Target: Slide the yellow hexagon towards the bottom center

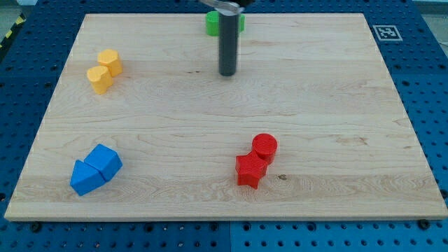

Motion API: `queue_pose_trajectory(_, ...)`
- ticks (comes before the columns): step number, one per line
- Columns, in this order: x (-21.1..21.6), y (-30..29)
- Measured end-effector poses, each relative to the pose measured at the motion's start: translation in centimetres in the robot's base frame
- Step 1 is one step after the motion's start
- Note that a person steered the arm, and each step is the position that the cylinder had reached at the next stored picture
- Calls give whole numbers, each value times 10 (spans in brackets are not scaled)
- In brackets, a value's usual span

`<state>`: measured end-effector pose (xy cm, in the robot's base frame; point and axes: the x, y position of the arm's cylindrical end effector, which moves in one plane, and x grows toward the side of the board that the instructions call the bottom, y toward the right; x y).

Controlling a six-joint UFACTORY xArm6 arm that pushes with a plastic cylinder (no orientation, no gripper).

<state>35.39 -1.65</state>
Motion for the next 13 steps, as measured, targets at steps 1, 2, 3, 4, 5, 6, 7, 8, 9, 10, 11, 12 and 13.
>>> queue_pose_trajectory(1, -18, -16)
queue_pose_trajectory(2, -38, -36)
queue_pose_trajectory(3, -76, -101)
queue_pose_trajectory(4, -87, -176)
queue_pose_trajectory(5, -76, -236)
queue_pose_trajectory(6, -45, -245)
queue_pose_trajectory(7, -20, -246)
queue_pose_trajectory(8, -21, -246)
queue_pose_trajectory(9, -22, -239)
queue_pose_trajectory(10, -11, -223)
queue_pose_trajectory(11, -4, -192)
queue_pose_trajectory(12, -3, -155)
queue_pose_trajectory(13, -3, -122)
